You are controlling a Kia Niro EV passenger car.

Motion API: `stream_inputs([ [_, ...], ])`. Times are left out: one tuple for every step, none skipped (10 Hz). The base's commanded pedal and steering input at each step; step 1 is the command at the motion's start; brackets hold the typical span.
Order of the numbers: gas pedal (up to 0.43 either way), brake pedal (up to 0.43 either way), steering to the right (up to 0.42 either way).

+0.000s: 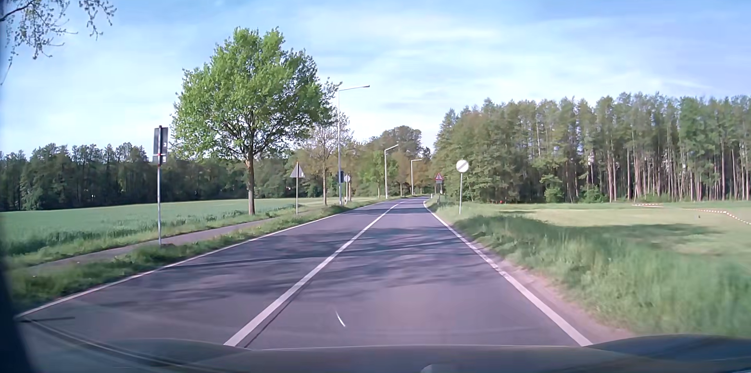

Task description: Follow the waypoints while adhering to traffic rules and regulations

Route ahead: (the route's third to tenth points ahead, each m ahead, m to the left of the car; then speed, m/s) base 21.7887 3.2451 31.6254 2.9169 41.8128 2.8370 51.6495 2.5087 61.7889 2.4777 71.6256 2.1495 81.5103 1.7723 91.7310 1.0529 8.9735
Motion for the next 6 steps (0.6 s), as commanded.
stream_inputs([
  [0.0,0.0,-0.002],
  [0.0,0.0,-0.002],
  [0.0,0.0,-0.002],
  [0.0,0.0,-0.002],
  [0.0,0.0,-0.002],
  [0.0,0.0,-0.002],
])
